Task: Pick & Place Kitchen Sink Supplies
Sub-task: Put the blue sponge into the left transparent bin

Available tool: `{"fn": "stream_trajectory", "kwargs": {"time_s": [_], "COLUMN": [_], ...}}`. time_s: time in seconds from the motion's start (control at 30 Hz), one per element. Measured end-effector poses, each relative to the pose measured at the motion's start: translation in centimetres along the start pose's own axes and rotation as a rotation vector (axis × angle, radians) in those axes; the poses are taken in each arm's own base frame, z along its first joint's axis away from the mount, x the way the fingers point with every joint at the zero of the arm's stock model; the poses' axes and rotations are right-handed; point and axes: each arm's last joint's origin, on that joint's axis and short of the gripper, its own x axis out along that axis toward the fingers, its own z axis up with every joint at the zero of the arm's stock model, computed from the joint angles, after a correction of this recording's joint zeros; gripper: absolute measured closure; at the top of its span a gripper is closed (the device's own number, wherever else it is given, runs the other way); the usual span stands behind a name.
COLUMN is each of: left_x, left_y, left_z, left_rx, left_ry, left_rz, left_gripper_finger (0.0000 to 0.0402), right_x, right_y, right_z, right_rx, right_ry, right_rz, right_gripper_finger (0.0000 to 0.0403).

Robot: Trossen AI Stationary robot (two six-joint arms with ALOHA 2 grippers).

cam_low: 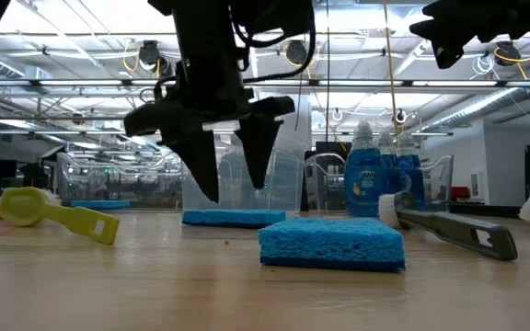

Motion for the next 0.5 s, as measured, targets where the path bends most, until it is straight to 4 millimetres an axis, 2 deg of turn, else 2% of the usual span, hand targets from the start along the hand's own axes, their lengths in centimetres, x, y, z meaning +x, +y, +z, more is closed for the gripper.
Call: {"fn": "stream_trajectory", "kwargs": {"time_s": [0.33,0.5], "left_x": [2.6,3.1], "left_y": [0.0,0.2], "left_z": [0.2,-0.1], "left_rx": [-0.005,0.002], "left_ry": [-0.05,-0.026], "left_rz": [0.067,0.095], "left_gripper_finger": [0.0105,0.0105], "right_x": [-0.4,-0.6], "right_y": [0.1,0.1], "right_z": [0.2,0.3], "right_rx": [-0.003,-0.004], "right_ry": [-0.023,-0.035], "right_rz": [0.004,0.006], "right_gripper_finger": [0.0273,0.0273]}}
